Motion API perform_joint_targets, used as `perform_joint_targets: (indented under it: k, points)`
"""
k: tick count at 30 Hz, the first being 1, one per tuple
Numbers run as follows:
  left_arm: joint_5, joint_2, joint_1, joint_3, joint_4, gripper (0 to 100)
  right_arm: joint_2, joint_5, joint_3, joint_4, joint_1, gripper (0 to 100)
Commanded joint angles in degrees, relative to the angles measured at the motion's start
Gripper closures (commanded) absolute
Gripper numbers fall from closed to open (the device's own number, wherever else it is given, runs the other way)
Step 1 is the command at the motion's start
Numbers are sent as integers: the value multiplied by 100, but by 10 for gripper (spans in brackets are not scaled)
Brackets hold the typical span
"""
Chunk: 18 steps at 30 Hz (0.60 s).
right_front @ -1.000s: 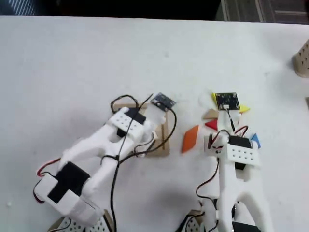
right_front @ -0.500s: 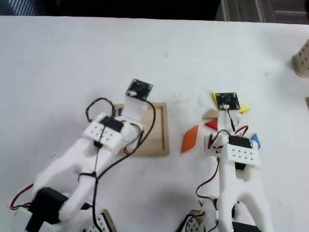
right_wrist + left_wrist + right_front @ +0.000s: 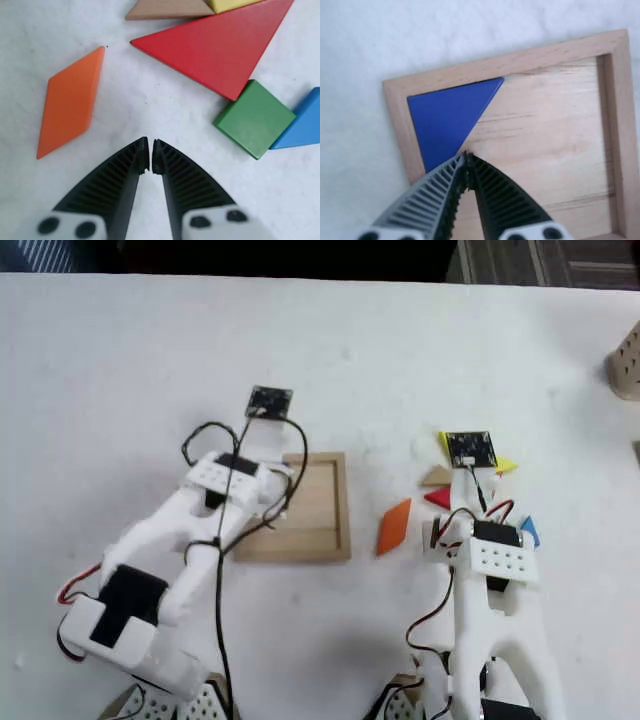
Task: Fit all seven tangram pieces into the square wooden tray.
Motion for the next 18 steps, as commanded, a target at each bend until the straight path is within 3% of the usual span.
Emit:
perform_joint_targets:
  k: [1, 13, 18]
  points:
    - [53, 13, -233, -343, -70, 976, -163, 79, -35, -48, -57, 981]
    - [9, -66, -303, -396, 185, 976, -180, 79, -35, -48, -57, 981]
    - [9, -1112, 22, 18, 475, 976, -189, 79, -35, -48, -57, 981]
